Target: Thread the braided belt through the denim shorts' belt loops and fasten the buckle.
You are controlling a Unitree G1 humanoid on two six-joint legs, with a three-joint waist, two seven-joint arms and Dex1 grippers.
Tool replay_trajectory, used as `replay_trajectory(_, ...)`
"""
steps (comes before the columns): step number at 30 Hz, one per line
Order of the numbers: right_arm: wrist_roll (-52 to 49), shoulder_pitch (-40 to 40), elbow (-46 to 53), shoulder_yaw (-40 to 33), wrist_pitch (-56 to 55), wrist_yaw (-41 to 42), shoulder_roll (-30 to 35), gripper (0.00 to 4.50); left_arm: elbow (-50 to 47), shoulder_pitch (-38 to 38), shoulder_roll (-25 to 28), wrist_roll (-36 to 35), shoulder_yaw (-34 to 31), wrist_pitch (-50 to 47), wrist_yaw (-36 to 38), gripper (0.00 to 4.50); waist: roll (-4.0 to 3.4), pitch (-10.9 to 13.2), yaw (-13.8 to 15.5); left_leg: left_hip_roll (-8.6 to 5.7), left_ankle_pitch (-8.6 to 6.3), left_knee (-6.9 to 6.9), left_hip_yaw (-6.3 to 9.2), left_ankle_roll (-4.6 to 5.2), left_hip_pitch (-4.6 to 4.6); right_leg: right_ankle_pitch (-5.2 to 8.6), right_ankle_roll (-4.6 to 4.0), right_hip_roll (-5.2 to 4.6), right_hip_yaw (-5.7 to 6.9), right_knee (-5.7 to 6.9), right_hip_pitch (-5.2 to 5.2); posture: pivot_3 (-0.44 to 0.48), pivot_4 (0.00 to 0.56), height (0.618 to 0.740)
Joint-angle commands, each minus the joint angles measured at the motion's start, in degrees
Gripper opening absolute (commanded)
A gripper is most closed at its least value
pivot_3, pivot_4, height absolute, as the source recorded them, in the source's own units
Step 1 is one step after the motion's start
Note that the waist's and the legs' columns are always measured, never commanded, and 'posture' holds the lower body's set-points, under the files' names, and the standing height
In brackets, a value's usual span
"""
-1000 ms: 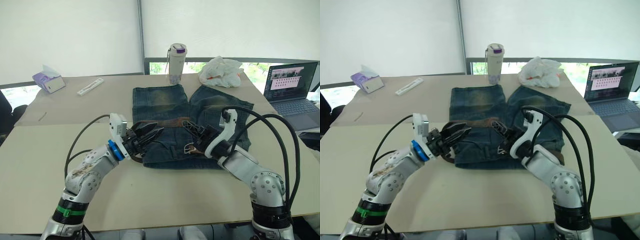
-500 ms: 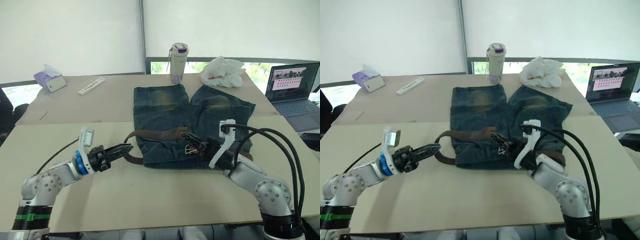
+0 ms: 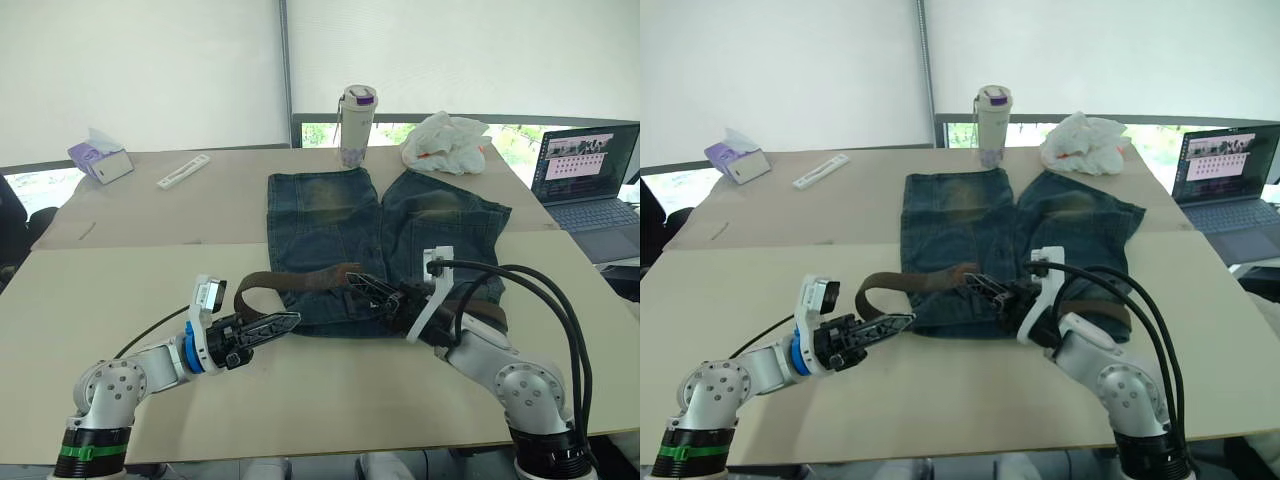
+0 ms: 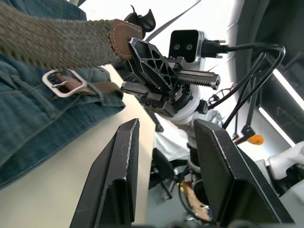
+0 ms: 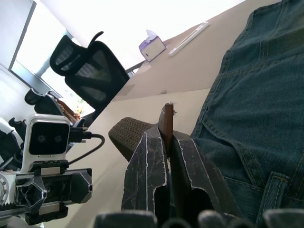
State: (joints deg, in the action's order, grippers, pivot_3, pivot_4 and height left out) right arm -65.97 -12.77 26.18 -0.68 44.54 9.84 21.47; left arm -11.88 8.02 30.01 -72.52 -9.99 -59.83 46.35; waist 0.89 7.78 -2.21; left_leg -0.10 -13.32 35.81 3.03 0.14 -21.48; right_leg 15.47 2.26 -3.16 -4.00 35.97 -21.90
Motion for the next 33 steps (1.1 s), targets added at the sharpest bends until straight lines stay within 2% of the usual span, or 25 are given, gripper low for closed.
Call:
replay_trajectory(1,-0.03,-0.85,2.22,-0.93,-0.46,0.41,-0.82,0.0,0.17,0.83,-1.32,-2.37,-1.41,-0.59,-2.69,1.89,0.0,0.0,0.0,0.0,0.0,0.0,0.0,0.0,0.0,0.0,0.0,0.0,0.0,0.0,-0.01,0.0,0.15,0.74)
replay_trajectory(5,-0.27,-0.47,2.6,-0.89,-0.21,-0.26,-1.61,0.0,2.27,1.82,-3.97,-4.23,-2.26,-0.67,-6.51,1.89,0.01,0.0,0.02,-0.02,0.0,0.01,0.0,0.0,-0.03,0.0,0.0,-0.01,0.0,0.0,-0.03,0.0,0.15,0.74)
replay_trajectory(10,-1.02,-0.21,2.9,-1.23,-0.27,-1.8,-3.2,0.0,4.92,3.6,-9.89,-6.8,-3.23,0.35,-13.38,1.89,0.02,-0.01,0.2,-0.04,0.0,0.04,0.0,0.0,-0.08,-0.01,0.01,-0.01,0.01,-0.01,-0.04,0.0,0.15,0.74)
replay_trajectory(17,-2.18,0.2,3.24,-2.12,-0.45,-3.86,-4.9,0.0,4.44,3.26,-15.17,-9.88,-5.32,1.6,-20.16,1.89,0.02,-0.03,0.11,-0.04,0.0,0.05,0.01,-0.01,-0.14,-0.02,-0.01,0.01,0.0,0.04,-0.1,0.0,0.15,0.74)
replay_trajectory(20,-2.31,0.3,3.49,-2.23,-0.28,-4.19,-5.02,0.0,4.53,3.14,-16.41,-11.78,-5.98,2.0,-22.36,1.89,0.02,-0.03,0.12,-0.05,0.01,0.05,0.01,-0.01,-0.14,-0.02,-0.01,0.01,0.0,0.04,-0.11,0.0,0.15,0.74)
replay_trajectory(33,-3.79,0.45,3.77,-2.36,-0.16,-5.03,-5.29,0.0,6.22,4.76,-17.84,-10.91,-4.71,2.94,-25.92,1.89,0.02,-0.03,0.13,-0.09,0.01,0.07,0.01,-0.02,-0.17,-0.02,0.0,0.03,0.0,0.02,-0.1,0.0,0.15,0.74)
